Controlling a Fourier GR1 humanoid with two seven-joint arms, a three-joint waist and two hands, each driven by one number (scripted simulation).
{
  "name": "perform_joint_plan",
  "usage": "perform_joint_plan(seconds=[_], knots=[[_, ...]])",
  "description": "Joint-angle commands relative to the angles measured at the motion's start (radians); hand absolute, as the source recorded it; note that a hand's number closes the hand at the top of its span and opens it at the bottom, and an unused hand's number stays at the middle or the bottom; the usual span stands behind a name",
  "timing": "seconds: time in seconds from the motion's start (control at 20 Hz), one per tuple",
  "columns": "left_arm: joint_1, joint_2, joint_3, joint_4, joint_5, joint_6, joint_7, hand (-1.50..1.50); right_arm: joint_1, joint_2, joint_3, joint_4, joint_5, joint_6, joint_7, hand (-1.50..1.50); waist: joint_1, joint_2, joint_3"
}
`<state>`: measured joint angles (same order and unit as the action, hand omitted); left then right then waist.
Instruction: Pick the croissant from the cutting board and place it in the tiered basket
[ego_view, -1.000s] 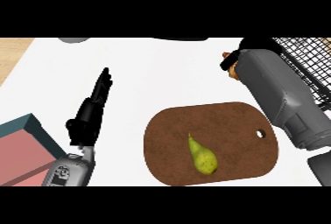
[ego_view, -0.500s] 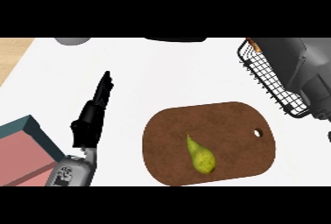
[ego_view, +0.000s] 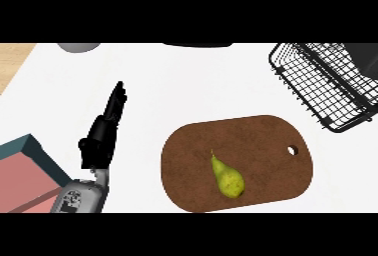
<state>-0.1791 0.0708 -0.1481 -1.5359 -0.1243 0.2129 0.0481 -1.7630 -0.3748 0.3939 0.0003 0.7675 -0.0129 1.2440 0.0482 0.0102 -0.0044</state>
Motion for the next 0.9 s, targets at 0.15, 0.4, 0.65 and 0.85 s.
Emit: perform_joint_plan(seconds=[0.15,0.4,0.65,0.85], knots=[[0.009,0.0,0.014,0.012,0.013,-0.006,-0.035,0.0,-0.03,-0.039,0.003,0.0,0.006,-0.085,0.243,1.5,-0.008,0.005,0.001],[0.007,-0.015,-0.018,-0.028,-0.01,0.004,0.006,0.0,0.034,-0.074,0.027,0.0,0.032,-0.098,0.232,1.5,-0.001,0.008,0.003],[-0.001,-0.019,-0.008,-0.003,-0.015,0.012,-0.002,0.0,0.06,-0.1,0.031,0.0,0.039,-0.076,0.223,1.5,-0.014,0.005,0.003],[-0.028,-0.009,0.012,-0.006,-0.005,0.006,0.029,0.0,0.106,-0.142,0.04,0.0,0.051,-0.066,0.166,1.5,-0.016,0.004,0.004]])
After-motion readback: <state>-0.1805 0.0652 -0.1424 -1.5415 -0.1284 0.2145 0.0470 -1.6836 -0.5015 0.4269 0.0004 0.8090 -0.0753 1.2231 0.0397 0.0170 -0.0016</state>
